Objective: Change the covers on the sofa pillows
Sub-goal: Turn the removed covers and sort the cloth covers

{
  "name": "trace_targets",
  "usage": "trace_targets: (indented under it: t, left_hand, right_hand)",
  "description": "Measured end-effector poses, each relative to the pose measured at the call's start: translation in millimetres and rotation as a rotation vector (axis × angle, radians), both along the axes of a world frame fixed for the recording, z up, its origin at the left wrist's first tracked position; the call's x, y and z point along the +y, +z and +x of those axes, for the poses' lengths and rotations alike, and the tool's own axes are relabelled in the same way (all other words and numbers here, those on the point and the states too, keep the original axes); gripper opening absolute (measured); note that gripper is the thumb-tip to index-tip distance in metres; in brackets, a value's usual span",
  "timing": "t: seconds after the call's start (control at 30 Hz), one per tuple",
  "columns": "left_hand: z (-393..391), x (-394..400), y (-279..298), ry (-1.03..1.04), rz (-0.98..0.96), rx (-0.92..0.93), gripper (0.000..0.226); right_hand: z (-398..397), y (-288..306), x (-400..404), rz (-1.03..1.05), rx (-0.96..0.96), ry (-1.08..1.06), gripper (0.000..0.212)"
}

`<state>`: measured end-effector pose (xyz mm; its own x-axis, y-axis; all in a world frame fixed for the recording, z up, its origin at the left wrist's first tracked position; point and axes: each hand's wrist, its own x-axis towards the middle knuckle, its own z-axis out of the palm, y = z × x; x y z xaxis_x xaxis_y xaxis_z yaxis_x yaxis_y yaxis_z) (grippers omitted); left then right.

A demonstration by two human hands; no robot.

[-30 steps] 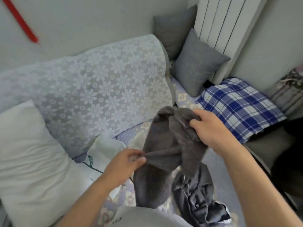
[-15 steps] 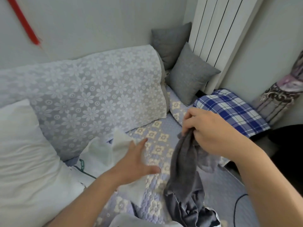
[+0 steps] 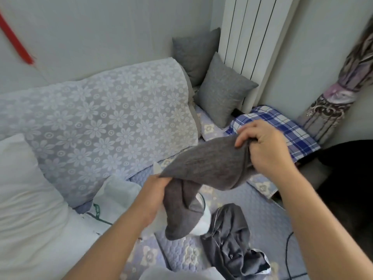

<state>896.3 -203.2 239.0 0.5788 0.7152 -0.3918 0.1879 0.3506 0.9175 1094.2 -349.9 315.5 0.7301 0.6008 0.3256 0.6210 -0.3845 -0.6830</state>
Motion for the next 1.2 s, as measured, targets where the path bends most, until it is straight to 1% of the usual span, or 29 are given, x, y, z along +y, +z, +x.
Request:
trace_targets:
  t: [0.03, 0.07, 0.1, 0.17, 0.2, 0.23, 0.27, 0.3, 0.33, 0.37, 0.4, 0.43, 0.47, 0.5, 0.57, 0.63, 0.67, 0.73, 0.77, 0.8, 0.87, 0.9, 0.97, 1.0, 1.03, 1.07, 1.1, 1.13, 1.2]
  left_hand:
    - [0.6, 1.1, 4.4, 0.046, -0.117, -0.041, 0.029]
    - [0.6, 2.5, 10.0, 0.091, -0.245, -0.072, 0.027]
    - [-0.9, 5.7, 14.4, 0.121, -0.324, -0.074, 0.026]
    - [-6.5, 10.3, 17.0, 0.125, -0.35, -0.047, 0.028]
    - [-8.8, 12.2, 17.1, 0.119, -0.326, -0.022, 0.028]
    - [-12.3, 12.4, 14.8, 0.103, -0.307, 0.004, 0.028]
    - [-14.7, 10.5, 15.9, 0.079, -0.291, 0.014, 0.028]
    - [-17.2, 8.4, 16.4, 0.053, -0.282, 0.011, 0.029]
    - [-16.6, 4.6, 16.6, 0.024, -0.277, 0.009, 0.03]
    - [-14.8, -0.1, 18.3, -0.007, -0.288, -0.014, 0.031]
    - [-13.5, -5.5, 20.7, -0.04, -0.317, -0.042, 0.032]
    - [-13.0, -10.1, 22.6, -0.079, -0.354, -0.08, 0.033]
    - [-11.8, -14.1, 23.2, -0.117, -0.381, -0.116, 0.033]
    - [-12.9, -13.4, 23.0, -0.146, -0.412, -0.169, 0.034]
    - [-18.7, -4.4, 20.7, -0.211, -0.454, -0.28, 0.044]
    - [-25.7, 8.6, 14.3, -0.263, -0.456, -0.322, 0.055]
    - [-28.6, 12.6, 12.9, -0.284, -0.465, -0.328, 0.055]
    - [-33.8, 18.2, 7.4, -0.307, -0.461, -0.295, 0.04]
    - [-34.9, 19.7, 7.0, -0.308, -0.43, -0.261, 0.034]
    - [-35.1, 22.5, 6.3, -0.305, -0.354, -0.186, 0.031]
    - [-36.4, 34.0, -0.7, -0.283, -0.092, 0.081, 0.024]
    - [-38.6, 41.0, -5.5, -0.283, 0.052, 0.258, 0.03]
    - [-43.2, 52.5, -17.1, -0.324, 0.329, 0.655, 0.048]
    - [-44.9, 57.5, -24.0, -0.366, 0.464, 0.846, 0.052]
    - [-46.7, 61.0, -31.0, -0.406, 0.597, 1.019, 0.047]
    - [-47.5, 63.8, -37.1, -0.426, 0.712, 1.146, 0.035]
    - [-48.2, 66.2, -42.0, -0.436, 0.793, 1.235, 0.024]
    - [-49.9, 68.0, -46.9, -0.444, 0.856, 1.286, 0.02]
    - [-51.3, 71.8, -51.0, -0.417, 0.94, 1.28, 0.023]
  right_hand:
    - [-2.9, -17.3, -5.0, -0.09, 0.04, 0.028, 0.051]
    - [-8.4, -37.5, -10.3, -0.197, 0.102, 0.138, 0.051]
    - [-16.7, -56.2, -15.5, -0.318, 0.204, 0.307, 0.049]
    - [-36.2, -80.1, -28.9, -0.63, 0.508, 0.626, 0.041]
    - [-40.9, -86.2, -33.1, -0.762, 0.564, 0.71, 0.042]
    - [-47.5, -88.8, -36.3, -0.793, 0.568, 0.74, 0.05]
    - [-51.5, -92.1, -36.3, -0.714, 0.532, 0.691, 0.06]
    - [-60.3, -91.1, -32.4, -0.54, 0.525, 0.597, 0.074]
    - [-70.9, -93.1, -26.1, -0.373, 0.548, 0.505, 0.093]
    - [-82.9, -94.7, -17.2, -0.276, 0.548, 0.458, 0.114]
    - [-96.5, -101.2, -8.1, -0.25, 0.525, 0.456, 0.129]
    - [-109.9, -109.6, 1.4, -0.227, 0.513, 0.46, 0.138]
    - [-119.8, -118.5, 6.6, -0.16, 0.527, 0.426, 0.14]
    - [-125.3, -124.5, 12.0, -0.077, 0.54, 0.377, 0.138]
    - [-122.3, -127.3, 13.8, 0.043, 0.544, 0.339, 0.129]
    - [-112.8, -124.3, 8.6, 0.051, 0.585, 0.421, 0.124]
    - [-106.8, -122.4, 5.1, 0.035, 0.612, 0.484, 0.121]
    - [-95.6, -122.0, -3.9, 0.017, 0.651, 0.571, 0.108]
    - [-89.1, -122.6, -8.7, 0.018, 0.653, 0.557, 0.097]
    - [-81.7, -123.2, -13.6, 0.035, 0.636, 0.493, 0.086]
    - [-66.3, -127.2, -24.8, 0.107, 0.615, 0.265, 0.063]
    - [-59.0, -129.1, -29.9, 0.156, 0.667, 0.114, 0.049]
    - [-42.0, -134.5, -40.8, 0.332, 0.867, -0.167, 0.019]
    - [-34.7, -134.6, -46.2, 0.424, 0.974, -0.258, 0.012]
    - [-30.1, -135.1, -50.5, 0.496, 1.065, -0.302, 0.012]
    - [-26.5, -134.2, -55.1, 0.542, 1.126, -0.308, 0.013]
    - [-26.3, -133.2, -58.9, 0.562, 1.169, -0.301, 0.014]
    - [-29.5, -132.5, -60.7, 0.564, 1.208, -0.289, 0.015]
    - [-37.6, -133.2, -61.5, 0.537, 1.253, -0.265, 0.011]
